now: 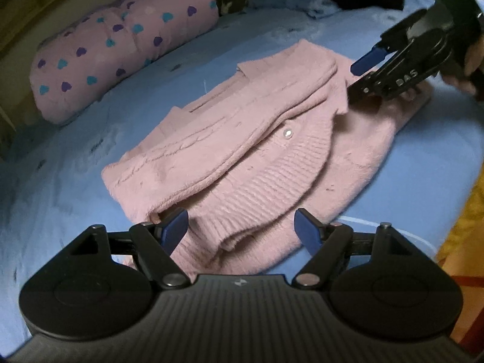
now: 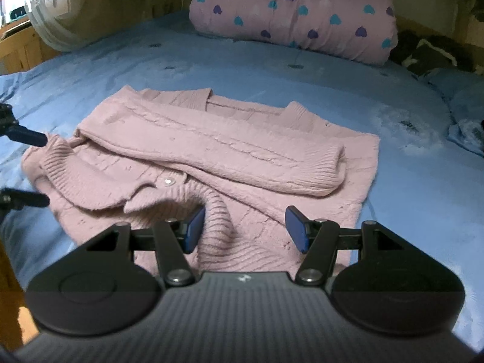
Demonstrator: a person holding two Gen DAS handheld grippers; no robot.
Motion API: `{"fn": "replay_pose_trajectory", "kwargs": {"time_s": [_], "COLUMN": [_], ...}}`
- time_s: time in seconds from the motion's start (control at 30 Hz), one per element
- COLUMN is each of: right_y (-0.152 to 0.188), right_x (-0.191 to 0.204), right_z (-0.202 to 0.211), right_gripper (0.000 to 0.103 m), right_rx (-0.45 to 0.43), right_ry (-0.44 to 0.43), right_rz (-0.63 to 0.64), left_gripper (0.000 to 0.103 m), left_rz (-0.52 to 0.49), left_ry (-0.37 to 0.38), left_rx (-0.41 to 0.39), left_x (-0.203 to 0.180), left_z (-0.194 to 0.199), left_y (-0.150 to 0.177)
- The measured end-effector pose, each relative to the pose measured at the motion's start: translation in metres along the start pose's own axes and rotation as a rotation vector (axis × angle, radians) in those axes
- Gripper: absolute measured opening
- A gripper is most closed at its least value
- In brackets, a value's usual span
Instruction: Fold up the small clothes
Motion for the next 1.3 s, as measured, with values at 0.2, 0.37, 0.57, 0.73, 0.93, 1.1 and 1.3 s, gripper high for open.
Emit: {"fn": "replay_pose_trajectory", "kwargs": {"time_s": [0.2, 0.37, 0.57, 0.73, 0.93, 1.1, 1.3], "right_y": [-0.001, 0.007, 0.014, 0.015, 0.02, 0.023, 0.027], "right_x": [0.001, -0.004, -0.011, -0.012, -0.025, -0.026, -0.017], "right_z": [-0.007, -0.007, -0.008, -0.017, -0.026, -0.027, -0.021], "right_gripper": [0.06, 0.06, 0.06, 0.06, 0.062, 0.062, 0.037], "right_rx": [0.031, 0.081, 0.11, 0.092, 0.045, 0.022, -0.021], "right_ry": [-0.076, -0.067, -0.101, -0.126, -0.192, -0.199, -0.175], "right_rz": [0.006, 0.071, 0.095, 0.067, -0.068, -0.063, -0.042], "left_gripper": [0.081, 0.081, 0.081, 0.08, 0.063, 0.019, 0.015], "left_rz": [0.052, 0.138, 0.205, 0.265, 0.3, 0.377, 0.354], "left_ry": [0.004, 0.082, 0.164, 0.154, 0.167, 0.095, -0.003], "left_rx": [0.032, 0.027, 0.014, 0.012, 0.026, 0.044, -0.016], "left_x": [0.021, 0.039, 0.05, 0.05, 0.052, 0.052, 0.034], "left_z": [-0.033, -0.051, -0.064, -0.07, -0.068, -0.066, -0.048], "left_y": [-0.009, -0.008, -0.004, -0.002, -0.004, -0.01, -0.012]}}
Point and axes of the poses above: each gripper's, at about its wrist camera, not at the fingertips, and z roughly against the way its jaws point, x to its left, y to its underside, the point moved 3 cm from there along -z, roughly the way its jaws point, and after that the axes turned 5 degrees about x, right-handed, at the moved point
